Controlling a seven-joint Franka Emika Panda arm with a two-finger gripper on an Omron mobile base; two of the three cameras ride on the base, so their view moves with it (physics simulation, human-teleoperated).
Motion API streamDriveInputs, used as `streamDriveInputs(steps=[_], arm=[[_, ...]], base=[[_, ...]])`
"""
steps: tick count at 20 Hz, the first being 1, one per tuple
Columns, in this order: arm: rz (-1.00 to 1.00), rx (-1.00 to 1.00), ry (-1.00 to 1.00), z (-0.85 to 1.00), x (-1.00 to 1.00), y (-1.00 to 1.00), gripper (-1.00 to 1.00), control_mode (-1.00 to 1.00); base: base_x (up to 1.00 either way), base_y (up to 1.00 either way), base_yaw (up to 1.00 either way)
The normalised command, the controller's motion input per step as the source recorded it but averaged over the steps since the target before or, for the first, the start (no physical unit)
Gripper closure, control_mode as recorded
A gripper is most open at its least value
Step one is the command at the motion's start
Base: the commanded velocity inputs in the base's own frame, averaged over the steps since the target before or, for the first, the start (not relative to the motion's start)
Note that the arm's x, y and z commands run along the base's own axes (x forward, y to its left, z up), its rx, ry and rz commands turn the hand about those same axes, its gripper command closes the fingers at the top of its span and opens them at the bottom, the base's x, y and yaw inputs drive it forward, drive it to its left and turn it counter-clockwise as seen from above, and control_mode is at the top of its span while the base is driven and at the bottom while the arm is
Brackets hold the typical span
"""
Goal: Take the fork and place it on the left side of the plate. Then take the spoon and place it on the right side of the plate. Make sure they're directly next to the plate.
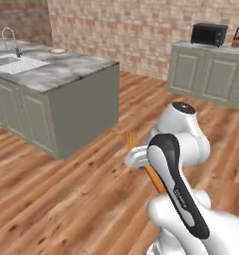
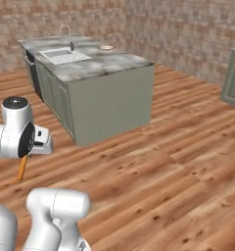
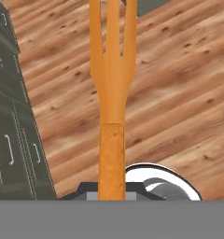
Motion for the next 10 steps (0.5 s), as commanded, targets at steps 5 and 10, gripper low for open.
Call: streamDriveInputs(steps=[5,10], arm=[[0.00,0.00,0.00,0.00,0.00,0.00,1.00,1.00],[0.00,0.00,0.00,0.00,0.00,0.00,1.00,1.00]], base=[[0.44,0.00,-0.57],[0.69,0.00,-0.32]])
